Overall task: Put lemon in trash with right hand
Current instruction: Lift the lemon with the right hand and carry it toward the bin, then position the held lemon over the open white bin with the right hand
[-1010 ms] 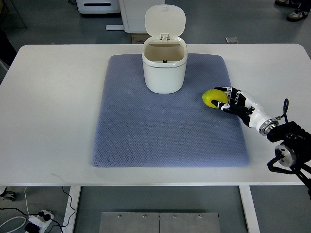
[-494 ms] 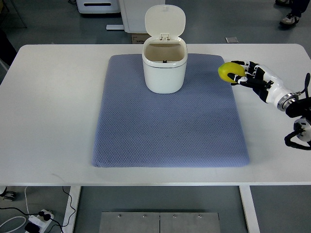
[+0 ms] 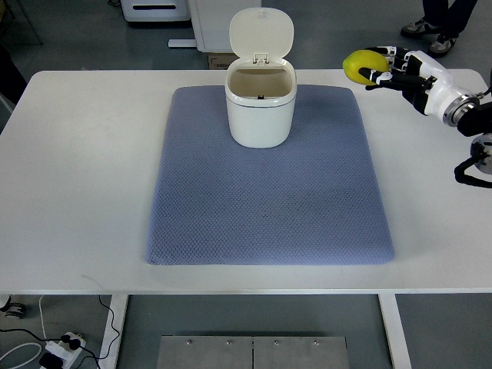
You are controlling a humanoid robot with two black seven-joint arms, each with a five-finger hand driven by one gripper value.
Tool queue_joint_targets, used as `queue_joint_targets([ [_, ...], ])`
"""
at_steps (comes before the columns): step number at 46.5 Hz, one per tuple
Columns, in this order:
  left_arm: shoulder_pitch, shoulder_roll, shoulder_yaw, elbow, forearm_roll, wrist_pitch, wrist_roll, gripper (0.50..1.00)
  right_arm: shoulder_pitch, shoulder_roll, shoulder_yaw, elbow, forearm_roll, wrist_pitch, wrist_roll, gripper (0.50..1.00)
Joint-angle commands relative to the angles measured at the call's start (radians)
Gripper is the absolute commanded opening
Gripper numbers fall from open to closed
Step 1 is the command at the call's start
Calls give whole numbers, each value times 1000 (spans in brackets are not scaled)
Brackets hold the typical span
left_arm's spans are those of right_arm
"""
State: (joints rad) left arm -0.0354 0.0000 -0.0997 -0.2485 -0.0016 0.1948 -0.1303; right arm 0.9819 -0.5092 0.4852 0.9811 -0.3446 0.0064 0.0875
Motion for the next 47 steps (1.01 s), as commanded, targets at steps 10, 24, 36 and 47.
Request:
queue_joint_targets([
  [10, 0, 0, 0, 0, 0, 0, 0, 1000, 156, 20, -151, -35, 64, -8, -18, 500],
  [24, 0, 0, 0, 0, 0, 0, 0, 1000, 267, 86, -253, -91, 107, -8, -37, 500],
  [36, 0, 0, 0, 0, 0, 0, 0, 1000, 299, 138, -283, -116, 116, -5, -38, 500],
  [47, 0, 0, 0, 0, 0, 0, 0, 1000, 320, 161, -303, -116, 142, 3, -38, 500],
])
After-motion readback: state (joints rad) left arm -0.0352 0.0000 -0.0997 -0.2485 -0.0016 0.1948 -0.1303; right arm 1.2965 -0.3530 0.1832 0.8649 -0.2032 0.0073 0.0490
